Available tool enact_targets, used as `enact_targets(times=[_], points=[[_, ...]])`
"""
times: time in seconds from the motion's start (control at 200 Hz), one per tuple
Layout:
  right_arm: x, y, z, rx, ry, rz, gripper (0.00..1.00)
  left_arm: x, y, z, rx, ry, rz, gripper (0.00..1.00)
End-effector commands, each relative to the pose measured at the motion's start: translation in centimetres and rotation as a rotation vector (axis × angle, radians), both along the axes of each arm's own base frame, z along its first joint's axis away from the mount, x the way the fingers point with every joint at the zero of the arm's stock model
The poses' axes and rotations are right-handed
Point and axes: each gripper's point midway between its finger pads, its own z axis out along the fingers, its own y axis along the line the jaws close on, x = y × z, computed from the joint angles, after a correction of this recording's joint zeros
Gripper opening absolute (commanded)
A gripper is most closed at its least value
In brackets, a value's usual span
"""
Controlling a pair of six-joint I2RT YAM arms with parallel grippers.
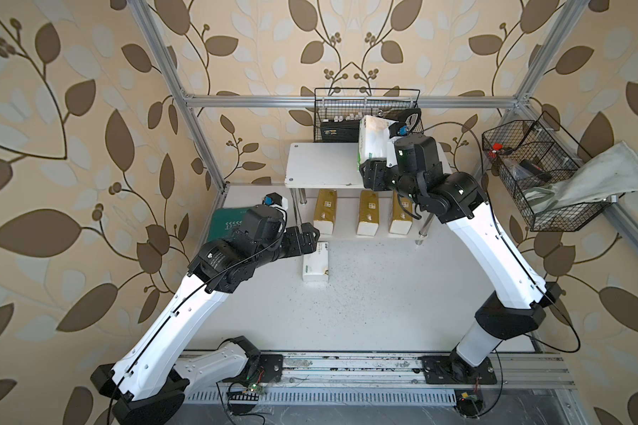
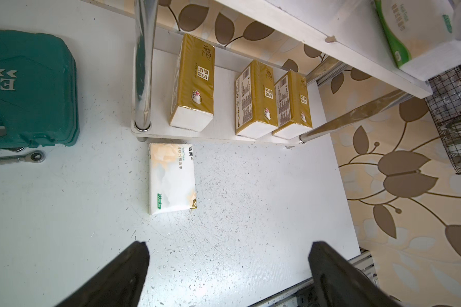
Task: Place the tissue boxes on the shelf by color
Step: Place a box of tissues on the shelf.
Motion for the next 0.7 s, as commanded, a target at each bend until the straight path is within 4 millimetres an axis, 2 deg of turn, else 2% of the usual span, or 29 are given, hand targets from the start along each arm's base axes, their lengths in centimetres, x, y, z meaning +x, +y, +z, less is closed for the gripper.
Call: enact_targets(times=[0.0, 0.25, 0.695], points=[[0.8, 0.5, -0.2, -0.013, 0.011, 0.032, 0.73, 0.0, -0.2, 1.5, -0.007, -0.045, -0.022, 0.99], [3.3, -0.3, -2.9, -0.048, 0.073, -0.001, 0.73, 0.0, -0.6, 1.3, -0.016, -0.036, -0.032, 0.99], [4.4, -0.6, -5.2, -0.071, 0.123, -0.009, 0.76, 0.0, -0.7, 1.1, -0.025, -0.032, -0.036, 0.99]])
